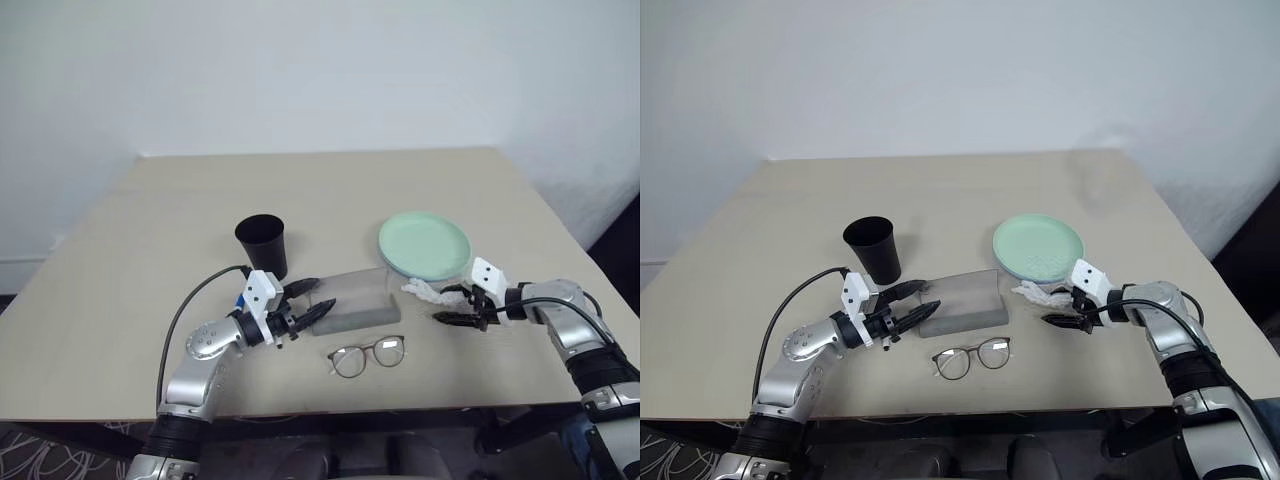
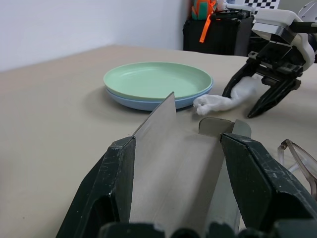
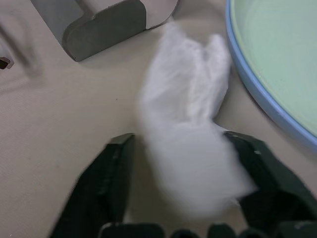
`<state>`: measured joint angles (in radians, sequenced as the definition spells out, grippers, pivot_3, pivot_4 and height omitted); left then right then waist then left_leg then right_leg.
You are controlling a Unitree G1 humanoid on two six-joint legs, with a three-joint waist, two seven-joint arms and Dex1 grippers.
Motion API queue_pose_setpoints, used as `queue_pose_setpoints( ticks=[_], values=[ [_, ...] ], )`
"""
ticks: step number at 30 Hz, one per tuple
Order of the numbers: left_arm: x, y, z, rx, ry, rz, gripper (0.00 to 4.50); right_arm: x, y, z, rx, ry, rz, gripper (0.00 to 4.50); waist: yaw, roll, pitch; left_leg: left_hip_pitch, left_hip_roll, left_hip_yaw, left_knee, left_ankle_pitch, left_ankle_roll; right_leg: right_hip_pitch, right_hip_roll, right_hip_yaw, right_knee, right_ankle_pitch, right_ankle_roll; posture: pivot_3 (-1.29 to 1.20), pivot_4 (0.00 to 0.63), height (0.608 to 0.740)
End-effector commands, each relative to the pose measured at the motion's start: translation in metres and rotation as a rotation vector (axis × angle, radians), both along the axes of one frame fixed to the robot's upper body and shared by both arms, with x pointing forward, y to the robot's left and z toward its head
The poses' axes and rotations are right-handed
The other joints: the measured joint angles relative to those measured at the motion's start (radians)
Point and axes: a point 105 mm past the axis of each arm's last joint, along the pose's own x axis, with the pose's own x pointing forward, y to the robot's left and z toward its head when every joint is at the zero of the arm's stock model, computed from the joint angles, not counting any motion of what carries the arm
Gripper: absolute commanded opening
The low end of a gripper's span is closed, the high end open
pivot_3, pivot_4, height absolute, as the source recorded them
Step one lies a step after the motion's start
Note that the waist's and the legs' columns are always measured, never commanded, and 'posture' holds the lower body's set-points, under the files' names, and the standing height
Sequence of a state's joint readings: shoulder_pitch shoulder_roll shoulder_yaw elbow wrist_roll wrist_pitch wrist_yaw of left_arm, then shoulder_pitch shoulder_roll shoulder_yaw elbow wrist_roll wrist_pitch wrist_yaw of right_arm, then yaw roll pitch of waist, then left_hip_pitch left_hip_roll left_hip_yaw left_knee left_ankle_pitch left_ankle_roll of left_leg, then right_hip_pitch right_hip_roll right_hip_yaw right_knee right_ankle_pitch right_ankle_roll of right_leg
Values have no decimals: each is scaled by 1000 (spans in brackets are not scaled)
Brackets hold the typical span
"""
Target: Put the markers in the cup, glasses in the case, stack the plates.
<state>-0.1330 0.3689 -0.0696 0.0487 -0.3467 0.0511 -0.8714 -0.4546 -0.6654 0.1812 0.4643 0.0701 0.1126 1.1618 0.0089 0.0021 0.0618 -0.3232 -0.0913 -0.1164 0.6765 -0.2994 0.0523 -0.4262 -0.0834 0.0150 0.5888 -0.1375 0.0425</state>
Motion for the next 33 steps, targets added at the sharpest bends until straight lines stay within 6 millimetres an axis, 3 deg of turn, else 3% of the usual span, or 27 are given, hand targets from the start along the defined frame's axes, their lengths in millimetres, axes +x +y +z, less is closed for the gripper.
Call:
queue_pose_setpoints(
  ticks=[1,5,6,13,18,25,31,33],
  values=[
    [2,0,13,6,-62,1,2841,5,2,18,21,-43,24,1612,0,0,0,0,0,0,0,0,0,0,0,0,0,0,0,0,0,740],
    [3,0,13,6,-61,-1,2841,4,2,22,32,-50,35,179,0,0,0,0,0,0,0,0,0,0,0,0,0,0,0,0,0,740],
    [3,0,13,6,-61,-1,2841,4,3,24,36,-54,41,41,0,0,0,0,0,0,0,0,0,0,0,0,0,0,0,0,0,740],
    [2,0,13,7,-62,-1,2841,-1,17,61,134,-120,144,41,0,0,0,0,0,0,0,0,0,0,0,0,0,0,0,0,0,740],
    [3,2,13,10,-64,3,2841,24,19,92,145,-267,78,41,-3,0,0,0,0,1,0,0,0,0,0,0,0,0,0,0,0,740],
    [4,1,14,10,-68,0,2841,65,9,78,67,-341,-82,41,-1,0,0,0,0,0,0,0,0,0,0,0,0,0,0,0,0,740],
    [4,2,15,13,-72,4,2841,81,5,63,34,-316,-154,41,-5,0,0,0,-1,0,-2,0,0,-2,0,1,0,1,-2,0,0,740],
    [4,2,15,14,-73,6,2841,83,4,60,33,-308,-171,614,-5,0,0,0,-1,0,-3,0,0,-2,0,1,0,1,-2,0,0,740]
  ],
)
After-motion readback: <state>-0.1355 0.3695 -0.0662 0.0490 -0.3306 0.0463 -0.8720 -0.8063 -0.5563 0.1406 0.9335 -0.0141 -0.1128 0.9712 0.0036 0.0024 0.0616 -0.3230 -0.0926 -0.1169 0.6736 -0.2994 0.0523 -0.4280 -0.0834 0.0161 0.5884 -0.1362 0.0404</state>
